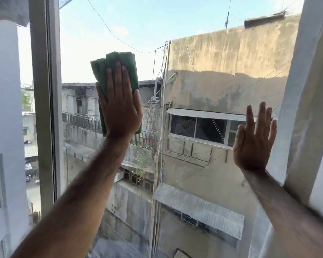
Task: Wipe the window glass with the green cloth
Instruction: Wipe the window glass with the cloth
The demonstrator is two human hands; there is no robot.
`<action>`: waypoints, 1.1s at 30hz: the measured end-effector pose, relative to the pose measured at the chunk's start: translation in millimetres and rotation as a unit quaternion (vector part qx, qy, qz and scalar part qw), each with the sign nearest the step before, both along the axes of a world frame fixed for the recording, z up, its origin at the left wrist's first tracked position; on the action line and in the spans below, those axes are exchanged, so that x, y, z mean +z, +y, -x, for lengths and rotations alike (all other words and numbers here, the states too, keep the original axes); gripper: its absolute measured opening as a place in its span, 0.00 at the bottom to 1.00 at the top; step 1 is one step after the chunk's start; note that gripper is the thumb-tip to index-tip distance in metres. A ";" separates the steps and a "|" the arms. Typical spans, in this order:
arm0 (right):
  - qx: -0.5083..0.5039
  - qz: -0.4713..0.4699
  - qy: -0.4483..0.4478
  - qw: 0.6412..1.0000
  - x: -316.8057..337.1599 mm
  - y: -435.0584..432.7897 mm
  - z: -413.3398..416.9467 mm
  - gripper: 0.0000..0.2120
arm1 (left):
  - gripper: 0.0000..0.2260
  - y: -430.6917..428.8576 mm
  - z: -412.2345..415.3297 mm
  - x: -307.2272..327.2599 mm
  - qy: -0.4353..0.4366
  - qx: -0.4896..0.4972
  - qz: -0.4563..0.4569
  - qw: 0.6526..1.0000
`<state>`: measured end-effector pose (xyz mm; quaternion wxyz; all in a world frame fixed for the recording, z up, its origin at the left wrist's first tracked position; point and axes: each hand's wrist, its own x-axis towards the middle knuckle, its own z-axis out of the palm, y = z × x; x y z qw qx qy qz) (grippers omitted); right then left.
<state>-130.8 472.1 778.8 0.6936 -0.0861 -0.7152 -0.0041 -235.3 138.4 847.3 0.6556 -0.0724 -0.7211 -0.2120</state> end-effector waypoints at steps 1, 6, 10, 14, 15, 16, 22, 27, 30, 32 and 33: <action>0.001 0.002 0.003 1.000 0.2 -0.6 0.1 0.27 | 0.27 -0.7 0.5 -9.6 0.005 -0.003 0.011 1.000; 0.003 0.005 0.001 1.000 1.3 1.2 1.1 0.28 | 0.28 -4.0 -9.4 -136.3 -0.036 -0.037 0.065 0.997; 0.003 0.003 -0.005 1.000 1.4 -0.2 1.3 0.28 | 0.29 -18.1 -13.0 -202.9 -0.066 -0.021 0.127 0.989; 0.008 -0.001 0.003 1.000 -0.8 0.6 0.8 0.27 | 0.29 -16.8 -11.3 -165.4 -0.056 -0.015 0.145 0.988; 0.008 -0.003 0.004 1.000 -0.7 1.2 0.7 0.27 | 0.29 -15.1 -8.9 -140.2 -0.047 -0.019 0.138 0.989; 0.009 -0.005 0.006 1.000 -1.0 0.9 0.9 0.27 | 0.28 -12.7 -6.6 -109.1 -0.035 -0.023 0.123 0.992; 0.004 -0.009 0.011 1.000 -0.7 4.2 3.6 0.27 | 0.28 17.5 -4.1 26.1 0.004 -0.005 0.023 1.000; 0.002 -0.013 0.012 1.000 0.7 7.7 5.8 0.27 | 0.27 31.4 -8.4 -29.0 0.020 -0.039 0.044 0.998; 0.005 -0.010 0.010 1.000 1.8 6.8 5.9 0.28 | 0.28 39.4 -17.8 -124.4 -0.013 -0.061 0.109 0.992; 0.009 -0.002 0.004 1.000 1.9 2.4 2.9 0.28 | 0.29 35.3 -26.6 -188.7 -0.042 -0.061 0.132 0.989; 0.009 0.001 0.001 1.000 0.7 0.7 0.5 0.28 | 0.30 32.5 -30.0 -210.4 -0.052 -0.059 0.144 0.986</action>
